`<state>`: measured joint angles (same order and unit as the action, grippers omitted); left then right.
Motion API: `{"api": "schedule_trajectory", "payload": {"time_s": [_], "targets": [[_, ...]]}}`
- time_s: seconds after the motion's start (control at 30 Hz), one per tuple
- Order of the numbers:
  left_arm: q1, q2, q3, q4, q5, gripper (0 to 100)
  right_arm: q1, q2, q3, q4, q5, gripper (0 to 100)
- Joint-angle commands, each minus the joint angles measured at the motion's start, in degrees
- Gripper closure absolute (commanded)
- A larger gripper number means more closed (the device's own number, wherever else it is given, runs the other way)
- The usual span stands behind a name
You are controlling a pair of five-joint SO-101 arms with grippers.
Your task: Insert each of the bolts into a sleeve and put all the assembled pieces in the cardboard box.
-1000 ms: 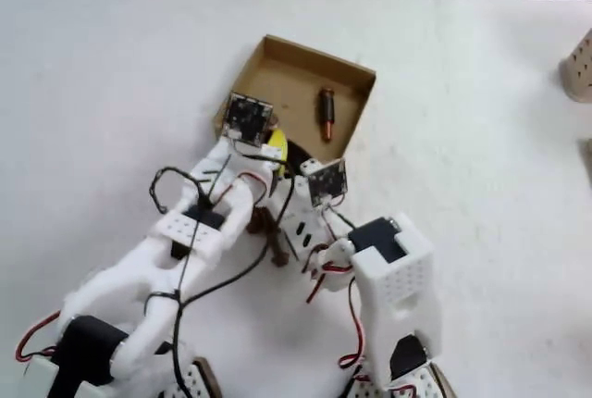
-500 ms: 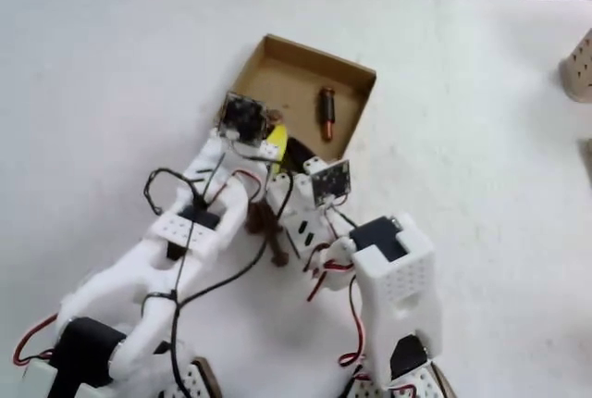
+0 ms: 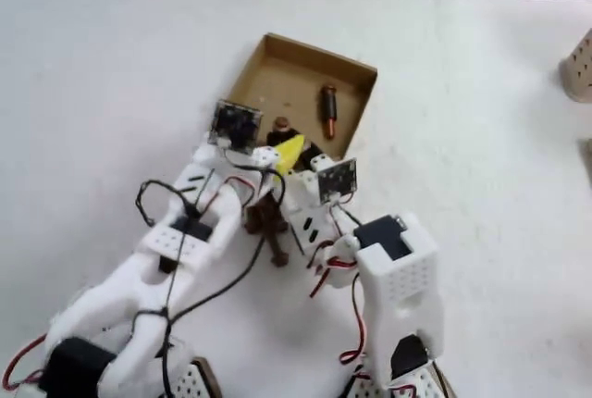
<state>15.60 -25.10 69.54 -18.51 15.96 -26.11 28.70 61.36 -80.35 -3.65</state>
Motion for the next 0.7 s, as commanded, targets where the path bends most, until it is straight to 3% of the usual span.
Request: {"api": "schedule_trajectory", "payload": {"time_s": [0.0, 0.27, 0.5, 0.67], "targets": [[-1.3, -10.4, 1.8, -2.1, 1.9, 65, 1.1, -3.1, -1.3, -1.7, -0.4, 98.2], [-8.6, -26.0, 5.6, 1.2, 5.5, 67, 1.1, -3.1, -1.2, -1.7, -0.4, 98.2], [-18.9, -31.1, 3.1, 15.0, 8.3, 99, 1.2, -4.5, -0.4, -1.4, -0.2, 98.2], [-25.5, -31.4, 7.7, 16.7, 8.4, 92, 1.6, -9.8, 4.0, -1.1, -0.2, 98.2]]}}
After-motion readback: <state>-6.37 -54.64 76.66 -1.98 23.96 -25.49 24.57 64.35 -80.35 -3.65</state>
